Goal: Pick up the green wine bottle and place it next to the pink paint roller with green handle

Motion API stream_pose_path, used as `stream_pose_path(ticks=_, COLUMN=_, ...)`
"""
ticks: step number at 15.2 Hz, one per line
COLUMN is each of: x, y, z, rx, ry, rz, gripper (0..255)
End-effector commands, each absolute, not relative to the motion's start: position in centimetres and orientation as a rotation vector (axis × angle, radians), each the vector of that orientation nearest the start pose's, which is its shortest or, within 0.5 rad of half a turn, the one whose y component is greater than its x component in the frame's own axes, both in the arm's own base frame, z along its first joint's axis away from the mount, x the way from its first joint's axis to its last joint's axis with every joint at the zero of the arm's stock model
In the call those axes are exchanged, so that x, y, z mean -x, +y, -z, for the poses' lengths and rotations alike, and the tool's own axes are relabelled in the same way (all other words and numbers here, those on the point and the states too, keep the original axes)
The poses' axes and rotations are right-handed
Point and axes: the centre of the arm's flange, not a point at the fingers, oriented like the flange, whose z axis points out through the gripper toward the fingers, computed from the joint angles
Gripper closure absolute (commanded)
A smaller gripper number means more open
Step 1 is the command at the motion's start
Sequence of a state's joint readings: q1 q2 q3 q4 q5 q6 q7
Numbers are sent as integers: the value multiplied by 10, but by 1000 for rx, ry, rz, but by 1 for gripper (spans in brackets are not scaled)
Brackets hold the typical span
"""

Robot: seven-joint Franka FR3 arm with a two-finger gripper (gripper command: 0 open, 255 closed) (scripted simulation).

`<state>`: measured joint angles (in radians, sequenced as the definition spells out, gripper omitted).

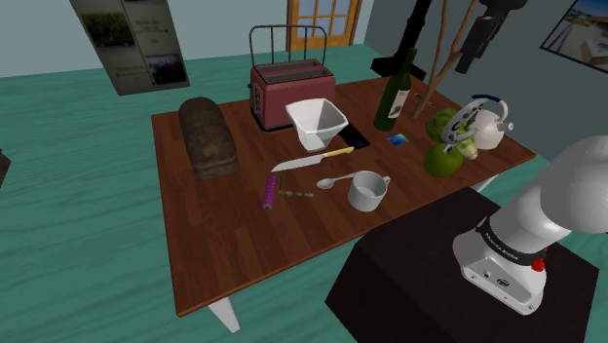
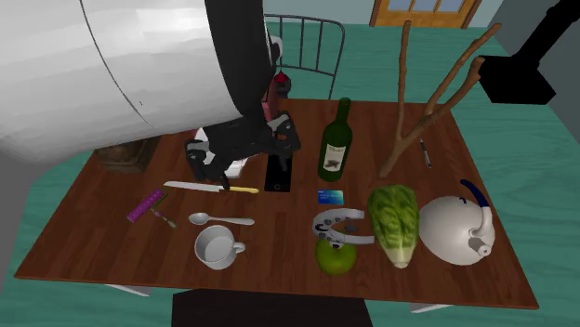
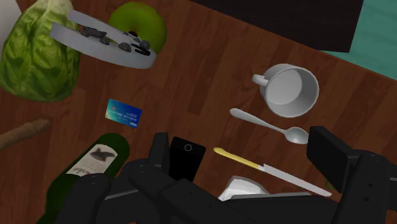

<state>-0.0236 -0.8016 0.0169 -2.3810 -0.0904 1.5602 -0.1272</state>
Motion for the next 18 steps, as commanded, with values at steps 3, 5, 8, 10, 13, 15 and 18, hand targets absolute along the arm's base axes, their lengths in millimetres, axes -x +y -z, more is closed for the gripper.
stream_pose_path(ticks=3, x=-320, y=-30, z=-579, rx=3227, ry=-184, rz=-52, gripper=0)
stream_pose_path(ticks=5, x=-339, y=-51, z=-575, rx=3216, ry=-182, rz=-61, gripper=0)
stream_pose_path(ticks=8, x=-368, y=-81, z=-569, rx=3201, ry=-178, rz=-75, gripper=0)
stream_pose_path(ticks=10, x=-387, y=-101, z=-564, rx=3190, ry=-176, rz=-84, gripper=0)
stream_pose_path(ticks=13, x=-416, y=-131, z=-556, rx=3175, ry=-172, rz=-98, gripper=0)
stream_pose_path(ticks=15, x=-435, y=-151, z=-550, rx=3164, ry=-170, rz=-107, gripper=0)
stream_pose_path(ticks=18, x=-463, y=-181, z=-541, rx=3149, ry=-166, rz=-120, gripper=0)
